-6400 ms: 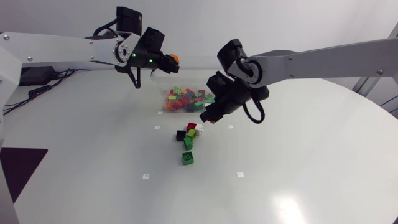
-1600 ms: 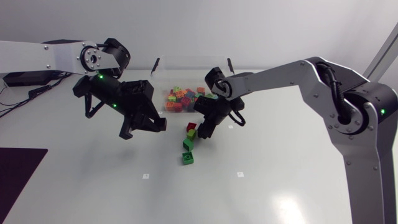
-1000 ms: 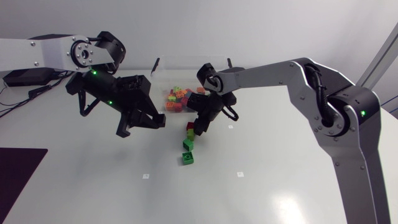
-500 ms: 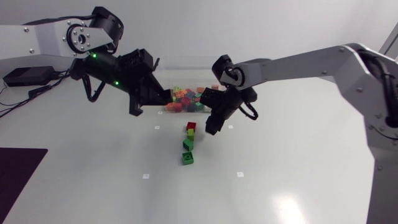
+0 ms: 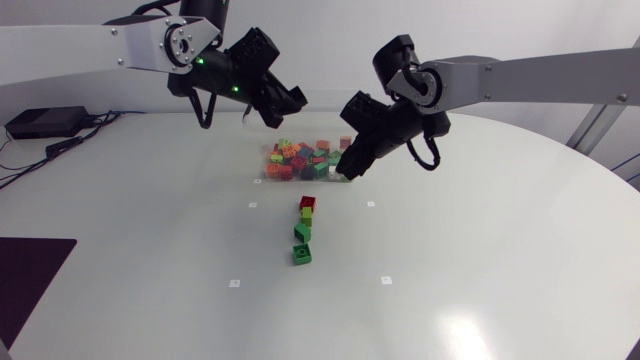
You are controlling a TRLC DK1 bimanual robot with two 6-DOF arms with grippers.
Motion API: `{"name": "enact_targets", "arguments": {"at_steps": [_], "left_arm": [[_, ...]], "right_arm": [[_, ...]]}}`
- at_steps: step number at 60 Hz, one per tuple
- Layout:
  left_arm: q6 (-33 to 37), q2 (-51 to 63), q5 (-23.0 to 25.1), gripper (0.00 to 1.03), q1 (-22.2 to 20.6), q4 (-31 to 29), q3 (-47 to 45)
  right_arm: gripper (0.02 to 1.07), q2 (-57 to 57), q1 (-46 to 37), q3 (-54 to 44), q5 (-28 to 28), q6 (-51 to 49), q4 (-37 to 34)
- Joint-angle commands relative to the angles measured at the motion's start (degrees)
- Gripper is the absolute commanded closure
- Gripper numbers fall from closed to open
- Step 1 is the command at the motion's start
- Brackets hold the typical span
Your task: Place the duplo bricks in the container
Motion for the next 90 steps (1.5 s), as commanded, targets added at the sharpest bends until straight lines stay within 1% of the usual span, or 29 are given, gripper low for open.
{"name": "enact_targets", "arguments": {"at_steps": [1,5,16,24,25,26,28,30,31,32,33,34,35,36,44,52,55,61,69,73,84,90], "left_arm": [[-4.73,4.05,-1.33,0.67,0.44,1.72,3.59],[-6.04,5.63,-2.29,0.67,0.53,2.95,4.64],[-11.05,11.25,-7.04,0.66,1.23,6.99,8.68],[-13.43,15.38,-9.68,0.66,1.59,7.25,12.46],[-13.78,15.91,-10.03,0.63,1.67,7.25,12.99],[-14.48,16.61,-10.47,0.58,1.76,7.25,13.78],[-14.92,17.14,-10.99,0.51,1.76,7.25,14.31],[-15.27,17.49,-11.61,0.36,1.67,7.08,14.66],[-15.27,17.49,-11.7,0.32,1.67,7.17,14.57],[-15.36,17.49,-11.87,0.21,1.67,7.17,14.4],[-15.36,17.41,-12.05,0.17,1.59,7.17,14.22],[-15.36,17.05,-12.31,0.1,1.59,7.17,13.87],[-15.36,16.79,-12.58,0.06,1.59,7.17,13.43],[-15.36,16.61,-12.66,0.05,1.59,7.17,13.25],[-15.36,12.04,-12.93,0.05,2.29,8.75,8.16],[-15.19,3.87,-12.84,0.05,3.17,14.02,-2.48],[-14.75,1.06,-12.84,0.05,3.17,15.25,-6.26],[-12.9,-5.27,-12.75,0.05,3.52,20.08,-15.57],[-10.62,-9.84,-11.96,0.05,3.61,20.79,-22.87],[-9.74,-11.86,-11.96,0.05,3.61,22.28,-26.38],[-8.51,-15.55,-10.64,0.05,3.78,22.63,-31.13],[-6.84,-17.05,-9.06,0.05,3.34,22.81,-33.77]], "right_arm": [[0.83,-1.37,-0.73,-0.3,-0.59,3.3,1.1],[0.83,-1.37,-0.99,0.84,-0.76,5.06,1.89],[0.83,-0.49,-1.78,3.92,-0.76,10.6,5.14],[0.83,1.44,-2.22,6.82,-0.68,12.88,5.94],[0.83,1.71,-2.22,7.35,-0.68,13.23,5.94],[0.83,2.06,-2.31,7.96,-0.59,13.76,6.02],[0.83,2.59,-2.31,8.84,-0.5,14.38,6.02],[0.83,3.2,-2.31,9.63,-0.5,14.82,6.02],[0.83,3.38,-2.31,9.99,-0.41,15.08,6.02],[0.83,3.73,-2.31,10.51,-0.41,15.43,6.02],[0.83,3.99,-2.31,10.86,-0.41,15.69,6.02],[0.83,4.17,-2.31,11.39,-0.32,15.96,6.11],[0.83,4.52,-2.31,11.83,-0.24,16.31,6.11],[0.83,4.7,-2.31,12.18,-0.24,16.49,6.11],[0.83,6.72,-2.31,15.35,0.11,18.42,6.55],[0.83,9.27,-2.4,18.95,0.73,20.35,7.08],[0.83,10.23,-2.48,20.18,0.82,21.14,7.52],[0.83,12.43,-2.48,22.9,1.61,22.2,7.69],[0.83,15.42,-2.48,26.33,2.49,23.52,8.04],[0.83,16.65,-2.4,27.65,3.01,23.96,8.48],[0.83,19.46,-2.31,29.67,4.6,24.31,9.36],[0.82,20.52,-2.04,30.99,5.65,24.22,9.36]]}}
